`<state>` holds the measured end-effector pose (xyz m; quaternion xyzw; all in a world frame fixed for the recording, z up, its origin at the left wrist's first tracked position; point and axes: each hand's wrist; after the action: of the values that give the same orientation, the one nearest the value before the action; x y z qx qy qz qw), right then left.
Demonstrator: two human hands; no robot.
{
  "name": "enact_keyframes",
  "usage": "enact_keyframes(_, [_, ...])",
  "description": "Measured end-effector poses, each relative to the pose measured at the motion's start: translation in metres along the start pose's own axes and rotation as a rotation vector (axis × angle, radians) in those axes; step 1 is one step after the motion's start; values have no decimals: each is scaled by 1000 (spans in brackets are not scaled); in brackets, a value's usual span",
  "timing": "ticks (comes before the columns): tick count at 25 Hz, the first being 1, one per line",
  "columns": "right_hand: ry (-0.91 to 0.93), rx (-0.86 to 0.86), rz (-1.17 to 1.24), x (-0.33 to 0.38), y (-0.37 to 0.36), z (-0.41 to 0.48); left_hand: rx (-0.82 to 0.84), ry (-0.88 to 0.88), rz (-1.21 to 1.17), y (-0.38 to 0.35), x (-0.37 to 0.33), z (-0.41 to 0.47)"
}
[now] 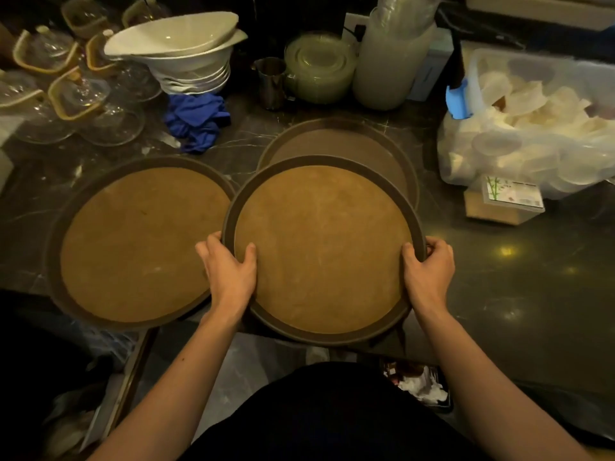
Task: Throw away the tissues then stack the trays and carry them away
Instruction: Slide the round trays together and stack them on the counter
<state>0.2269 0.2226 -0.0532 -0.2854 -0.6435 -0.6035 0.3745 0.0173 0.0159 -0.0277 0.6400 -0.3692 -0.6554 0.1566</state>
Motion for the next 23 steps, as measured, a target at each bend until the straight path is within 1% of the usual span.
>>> enact_keyframes(7, [13, 71, 49, 7, -26, 77, -22, 44, 53, -47, -40, 42])
enact_keyframes(9, [-9, 84, 41, 6, -31, 92, -41, 63, 73, -57, -46, 51])
enact_keyframes(11, [-13, 90, 42, 6, -35, 105, -43, 51, 70, -68, -51, 60])
enact_keyframes(16, [-9, 50, 29, 5, -46, 124, -40, 34, 68, -89, -53, 79])
enact_keyframes(20, [24, 52, 12, 8, -52, 132, -46, 30, 80, -95, -53, 87])
enact_keyframes(23, [20, 52, -10, 8, -58, 138, -53, 57, 100, -97, -51, 92])
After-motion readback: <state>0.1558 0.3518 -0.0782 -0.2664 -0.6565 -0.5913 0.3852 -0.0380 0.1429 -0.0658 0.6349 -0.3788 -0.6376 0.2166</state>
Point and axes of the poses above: each hand's wrist, its own z-axis towards the middle knuckle, its own y-axis out of the back of the hand, x = y × z, and after that the axes turned 5 degrees about z, right-handed
